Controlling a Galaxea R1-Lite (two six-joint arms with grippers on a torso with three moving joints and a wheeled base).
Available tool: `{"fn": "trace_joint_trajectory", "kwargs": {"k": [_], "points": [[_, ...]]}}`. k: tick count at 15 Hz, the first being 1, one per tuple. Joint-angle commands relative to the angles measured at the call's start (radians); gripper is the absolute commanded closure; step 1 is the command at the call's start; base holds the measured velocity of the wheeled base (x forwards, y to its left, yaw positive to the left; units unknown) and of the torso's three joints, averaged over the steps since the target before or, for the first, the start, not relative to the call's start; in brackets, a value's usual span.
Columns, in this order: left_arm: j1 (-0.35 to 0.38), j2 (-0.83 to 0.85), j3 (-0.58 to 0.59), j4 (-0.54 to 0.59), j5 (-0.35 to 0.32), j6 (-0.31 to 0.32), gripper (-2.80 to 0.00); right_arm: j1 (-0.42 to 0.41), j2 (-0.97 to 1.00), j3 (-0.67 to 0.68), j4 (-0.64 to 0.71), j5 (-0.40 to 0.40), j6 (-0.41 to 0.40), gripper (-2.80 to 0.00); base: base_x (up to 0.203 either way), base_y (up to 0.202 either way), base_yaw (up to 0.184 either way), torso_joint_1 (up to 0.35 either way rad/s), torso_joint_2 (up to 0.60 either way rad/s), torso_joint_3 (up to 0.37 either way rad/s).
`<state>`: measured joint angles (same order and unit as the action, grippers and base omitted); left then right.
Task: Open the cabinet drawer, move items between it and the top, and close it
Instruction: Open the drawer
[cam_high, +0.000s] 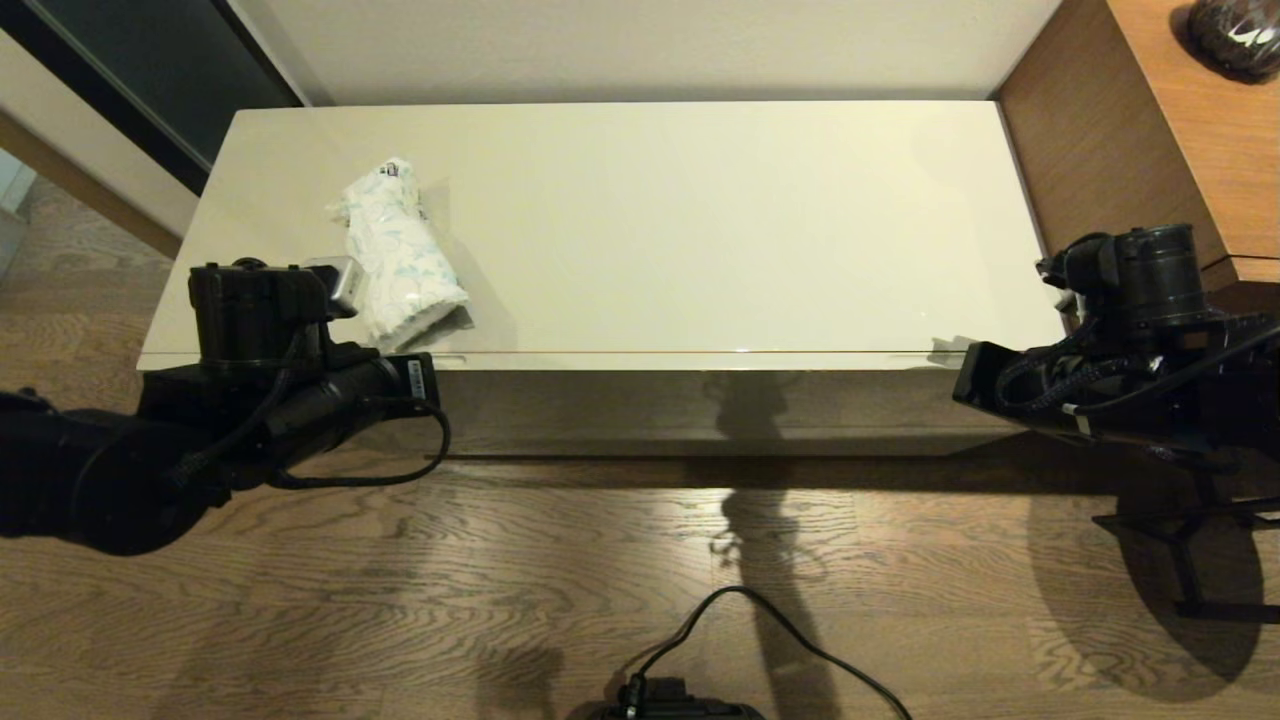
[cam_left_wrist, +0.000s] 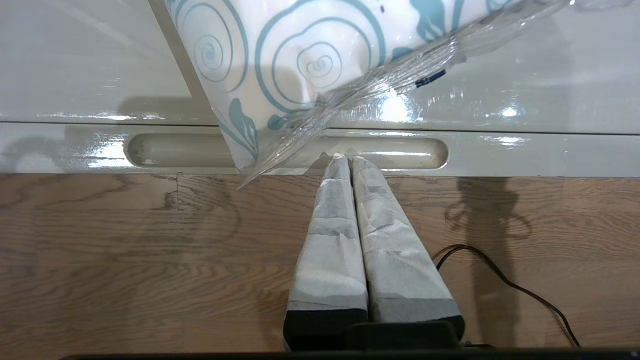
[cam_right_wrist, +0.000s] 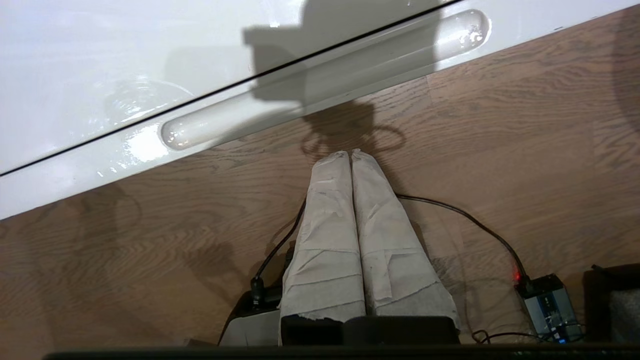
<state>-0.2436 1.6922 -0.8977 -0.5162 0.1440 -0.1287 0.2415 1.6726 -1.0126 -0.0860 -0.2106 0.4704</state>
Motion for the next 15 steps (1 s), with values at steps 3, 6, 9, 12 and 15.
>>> {"fn": "trace_joint_trajectory", "kwargs": {"k": [3, 6, 9, 12, 15], "points": [[0.003, 0.016, -0.002, -0.003, 0.002, -0.005, 0.00, -0.001, -0.001, -0.004, -0.001, -0.002, 0.002, 0.00, 0.000, 0.000, 0.000, 0.000, 0.00, 0.000], [0.009, 0.026, 0.000, -0.036, 0.000, 0.001, 0.00, 0.001, 0.005, -0.020, -0.013, -0.003, 0.000, 0.00, 0.000, 0.000, 0.000, 0.000, 0.00, 0.000], [0.009, 0.027, 0.002, -0.038, 0.000, 0.001, 0.00, -0.001, 0.011, -0.031, -0.049, -0.007, -0.005, 0.00, 0.000, 0.000, 0.000, 0.000, 0.00, 0.000], [0.009, 0.027, 0.003, -0.038, 0.000, 0.001, 0.00, -0.001, 0.013, -0.031, -0.054, -0.007, -0.006, 0.00, 0.000, 0.000, 0.000, 0.000, 0.00, 0.000], [0.009, 0.027, 0.014, -0.038, -0.001, -0.002, 0.00, -0.002, 0.036, -0.041, -0.057, -0.010, -0.003, 0.00, 0.000, 0.000, 0.000, 0.000, 0.00, 0.000]]}}
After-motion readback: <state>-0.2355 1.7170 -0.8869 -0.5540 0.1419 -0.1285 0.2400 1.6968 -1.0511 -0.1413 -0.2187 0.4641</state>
